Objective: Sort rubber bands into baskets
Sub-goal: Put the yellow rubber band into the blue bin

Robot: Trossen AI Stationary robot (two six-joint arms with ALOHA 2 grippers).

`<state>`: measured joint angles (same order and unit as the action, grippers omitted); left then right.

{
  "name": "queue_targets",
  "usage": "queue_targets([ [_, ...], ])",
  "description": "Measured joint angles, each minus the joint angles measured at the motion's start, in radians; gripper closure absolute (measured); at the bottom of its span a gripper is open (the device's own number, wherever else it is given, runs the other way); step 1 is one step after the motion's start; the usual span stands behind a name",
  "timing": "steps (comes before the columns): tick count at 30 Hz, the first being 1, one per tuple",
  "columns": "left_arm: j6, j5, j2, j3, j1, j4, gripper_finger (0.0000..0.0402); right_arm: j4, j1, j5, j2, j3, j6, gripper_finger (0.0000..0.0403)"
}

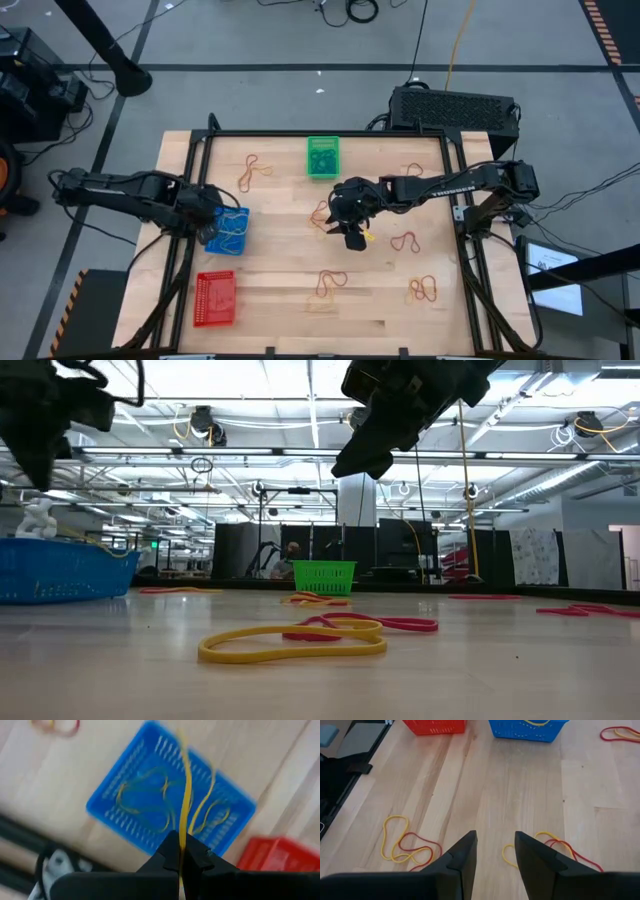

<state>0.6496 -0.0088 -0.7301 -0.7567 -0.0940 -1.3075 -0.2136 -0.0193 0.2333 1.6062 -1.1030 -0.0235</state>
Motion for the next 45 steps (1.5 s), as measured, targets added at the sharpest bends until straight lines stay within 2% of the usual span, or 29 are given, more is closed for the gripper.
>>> queue_targets([
  [4,0.022,-0.005,-0.006,0.0,0.0,-0.08,0.0401,0.0,0.0,0.0,0.0,0.0,0.0,0.0277],
  [12,0.026,-0.023,-0.007,0.0,0.0,-0.073,0.0401,-0.001,0.0,0.0,0.0,0.0,-0.006,0.0277],
  [21,-0.007,-0.022,-0.031,0.0,0.0,0.137,0.0401,-0.001,0.0,0.0,0.0,0.0,-0.007,0.0277],
  [27,-0.031,-0.022,-0.09,0.0,0.0,0.154,0.0401,-0.002,0.001,0.0,0.0,0.0,0.001,0.0277],
  [40,-0.055,-0.022,-0.202,0.0,0.0,0.145,0.033,-0.003,0.002,0.0,0.0,0.0,0.004,0.0277],
  [45,-0.086,-0.022,-0.206,0.0,0.0,0.157,0.0318,-0.015,0.002,0.0,0.0,0.0,0.004,0.0277],
])
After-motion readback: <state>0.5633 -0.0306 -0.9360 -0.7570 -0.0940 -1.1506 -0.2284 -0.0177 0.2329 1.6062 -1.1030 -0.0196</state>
